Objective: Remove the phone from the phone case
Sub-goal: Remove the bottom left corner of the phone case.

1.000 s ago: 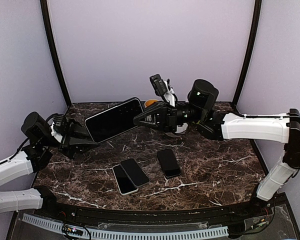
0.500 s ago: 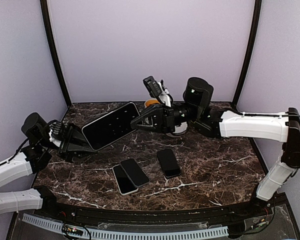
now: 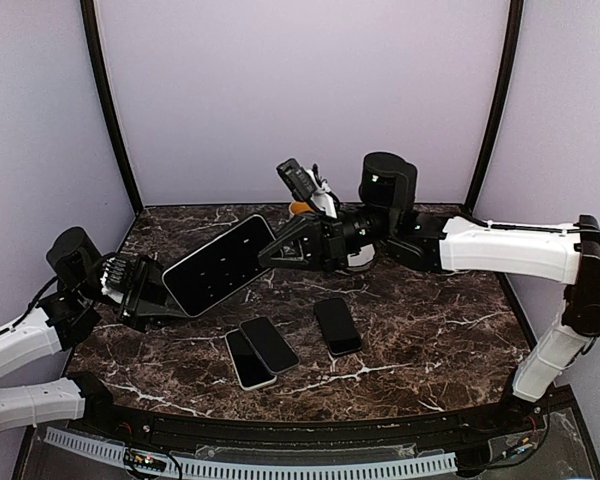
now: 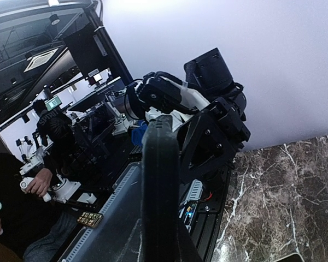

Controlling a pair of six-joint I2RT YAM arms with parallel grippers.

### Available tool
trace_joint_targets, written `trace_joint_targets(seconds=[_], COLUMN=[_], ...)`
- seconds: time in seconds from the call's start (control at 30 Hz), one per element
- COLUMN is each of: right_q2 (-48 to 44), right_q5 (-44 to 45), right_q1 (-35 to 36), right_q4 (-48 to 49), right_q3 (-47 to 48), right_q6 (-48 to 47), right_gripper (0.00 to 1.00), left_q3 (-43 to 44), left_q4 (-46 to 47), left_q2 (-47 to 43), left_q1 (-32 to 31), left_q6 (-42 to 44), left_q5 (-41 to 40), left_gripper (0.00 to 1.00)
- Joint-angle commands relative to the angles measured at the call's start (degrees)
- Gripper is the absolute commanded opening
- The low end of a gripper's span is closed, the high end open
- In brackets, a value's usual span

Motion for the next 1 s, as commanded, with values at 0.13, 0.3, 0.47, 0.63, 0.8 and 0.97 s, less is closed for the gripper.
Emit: trace_joint_targets(seconds=[0.13,0.3,0.47,0.63,0.8,0.97], right_q2=[-3.35,-6.62,-11.58,-16.93,-19.81,-20.76], right_q5=[4.37,6.11,9.99,17.22,21.54,23.70], right_q1=[1.38,-1.21,-3.87,-4.77,-4.77,-4.49], right_q4=[-10.16,-14.02,-19.38,-20.70,-19.47,-13.19], right_q3=[2.64,2.13,-0.85,-6.33,-10.80,-15.32], right_q6=[-9.51,-14.44,-24.65,-34.82,-43.74,-48.57], right_gripper=[0.00,0.00,0.00,0.00,0.00,0.00], left_q3=[0.80,1.51,1.73,1.75,1.62,0.84], left_q4=[-7.84,-14.75,-17.65,-17.98,-17.62,-16.16], left_q2=[-3.33,-4.52,-4.89,-5.18,-4.78,-4.19], left_q1=[0.02,0.02,0.08,0.02,0.02,0.02], left_q6=[7.22,12.07,14.71,15.46,15.34,14.31], left_q5=[-5.88,-9.56,-15.94,-19.25,-18.59,-15.70], left_gripper=[0.62,0.63,0.61,0.58,0.56,0.53])
